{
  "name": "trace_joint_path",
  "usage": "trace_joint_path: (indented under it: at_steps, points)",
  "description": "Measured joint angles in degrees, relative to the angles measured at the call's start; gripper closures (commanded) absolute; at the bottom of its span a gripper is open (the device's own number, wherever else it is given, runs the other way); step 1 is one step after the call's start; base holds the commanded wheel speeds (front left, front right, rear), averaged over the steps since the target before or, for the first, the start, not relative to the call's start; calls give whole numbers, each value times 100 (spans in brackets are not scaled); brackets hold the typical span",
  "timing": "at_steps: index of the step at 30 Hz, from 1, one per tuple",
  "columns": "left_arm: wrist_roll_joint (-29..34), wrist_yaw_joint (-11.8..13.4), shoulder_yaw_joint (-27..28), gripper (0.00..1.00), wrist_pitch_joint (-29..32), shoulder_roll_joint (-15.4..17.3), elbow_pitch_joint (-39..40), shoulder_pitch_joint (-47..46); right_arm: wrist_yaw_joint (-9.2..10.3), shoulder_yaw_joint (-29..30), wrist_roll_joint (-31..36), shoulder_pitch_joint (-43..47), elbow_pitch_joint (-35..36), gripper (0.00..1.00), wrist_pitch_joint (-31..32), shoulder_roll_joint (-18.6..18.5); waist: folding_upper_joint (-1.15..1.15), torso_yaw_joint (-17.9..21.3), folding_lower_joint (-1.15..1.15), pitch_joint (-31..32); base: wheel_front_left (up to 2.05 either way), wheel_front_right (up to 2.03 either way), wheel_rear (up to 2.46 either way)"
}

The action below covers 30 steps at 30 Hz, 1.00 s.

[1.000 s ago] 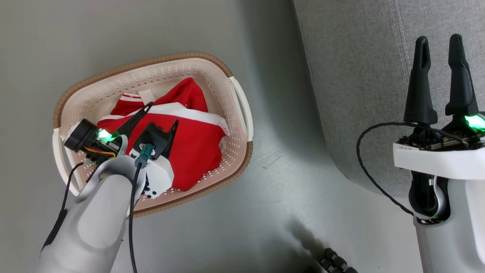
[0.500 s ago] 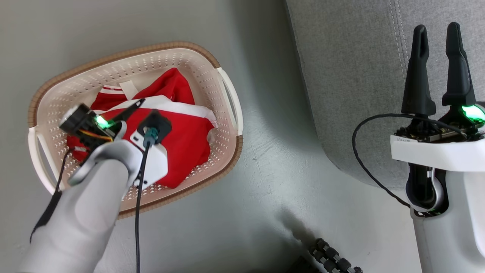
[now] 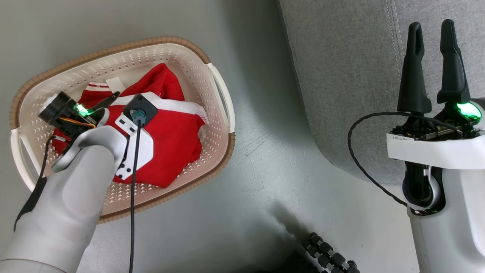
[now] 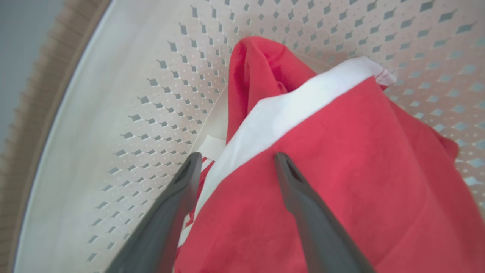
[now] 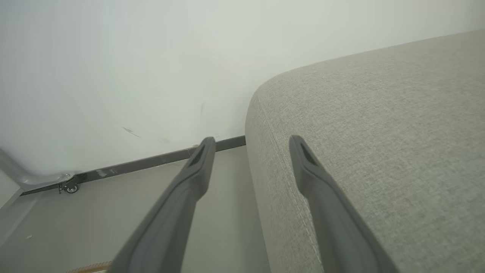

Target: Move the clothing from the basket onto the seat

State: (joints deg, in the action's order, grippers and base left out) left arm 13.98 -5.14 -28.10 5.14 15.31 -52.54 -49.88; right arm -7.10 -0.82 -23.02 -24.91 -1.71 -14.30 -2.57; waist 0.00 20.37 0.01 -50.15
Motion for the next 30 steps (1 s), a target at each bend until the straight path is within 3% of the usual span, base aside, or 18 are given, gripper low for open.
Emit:
trace_joint_path:
  at_steps: [21,22,23,24,30]
  points:
    - [30,-179,-185,2,668,21,-565,-132,0,-154,-83,-99,-36,0,0,3,0,167,0,-169,0,0,0]
    - [29,-193,-192,12,699,18,-593,-132,0,-154,-85,-99,-38,0,0,3,0,172,0,-174,0,0,0]
    - [26,-193,-198,40,722,12,-625,-132,0,-154,-85,-99,-41,0,0,3,0,177,0,-177,0,0,0]
    - [18,-194,-210,53,751,8,-653,-132,0,-154,-85,-99,-42,0,0,3,0,180,0,-180,0,0,0]
    - [-78,-194,-269,87,753,-21,-719,-131,0,-154,-119,-99,-42,0,0,3,0,182,0,-176,0,0,0]
